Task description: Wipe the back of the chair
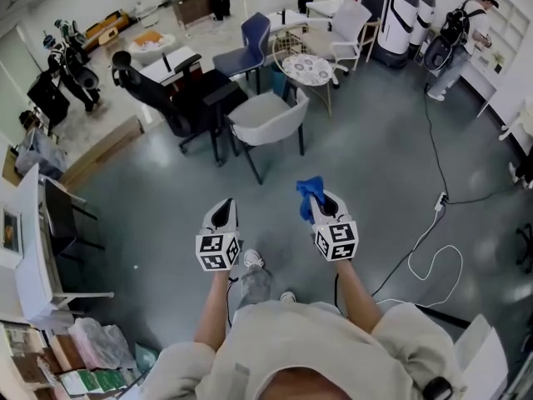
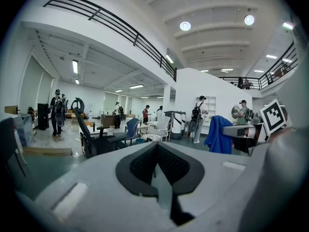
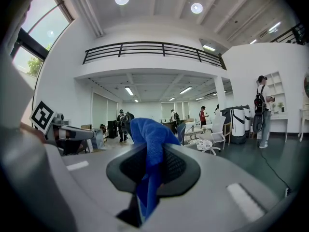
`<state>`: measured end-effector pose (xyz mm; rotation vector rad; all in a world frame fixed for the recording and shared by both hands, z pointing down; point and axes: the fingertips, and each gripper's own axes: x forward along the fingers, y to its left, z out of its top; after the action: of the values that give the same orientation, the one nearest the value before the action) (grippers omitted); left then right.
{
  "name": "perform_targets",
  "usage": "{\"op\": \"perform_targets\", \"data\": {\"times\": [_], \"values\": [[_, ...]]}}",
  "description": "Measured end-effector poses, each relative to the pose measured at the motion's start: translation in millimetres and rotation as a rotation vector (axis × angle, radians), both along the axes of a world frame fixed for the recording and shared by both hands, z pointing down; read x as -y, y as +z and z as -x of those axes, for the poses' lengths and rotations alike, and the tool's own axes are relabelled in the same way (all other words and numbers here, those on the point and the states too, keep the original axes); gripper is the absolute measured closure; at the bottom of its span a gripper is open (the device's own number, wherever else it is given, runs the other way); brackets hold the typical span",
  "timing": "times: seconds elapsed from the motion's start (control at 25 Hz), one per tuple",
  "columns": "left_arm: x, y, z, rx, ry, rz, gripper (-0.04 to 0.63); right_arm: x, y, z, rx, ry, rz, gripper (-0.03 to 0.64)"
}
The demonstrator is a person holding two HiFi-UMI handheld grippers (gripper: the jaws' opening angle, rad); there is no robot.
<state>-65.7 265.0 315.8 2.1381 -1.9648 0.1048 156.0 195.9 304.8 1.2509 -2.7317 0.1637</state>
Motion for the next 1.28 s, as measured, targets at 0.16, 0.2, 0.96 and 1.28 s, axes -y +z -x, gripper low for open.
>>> {"op": "perform_targets", "data": {"times": [0.16,0.2,0.96,1.28], "values": [[26,6,11,-0.008,0.015,0.006,0.591,24,3,10,-0.007,0.012,0.001,0.572],[34,8,14,-0.010,0.019,0.007,0.591,32,4,14,-0.009,0.015,0.001,0.572],[239,10,115,-0.055,0.144,-0.013,0.591,208,-6,127,-0.064,0.094,-0.027,0.572],[301,10,154,-0.056,0.177,-0.027,0.591,261,-5,160,-0.074,0.134,-0.031,0.572]]}}
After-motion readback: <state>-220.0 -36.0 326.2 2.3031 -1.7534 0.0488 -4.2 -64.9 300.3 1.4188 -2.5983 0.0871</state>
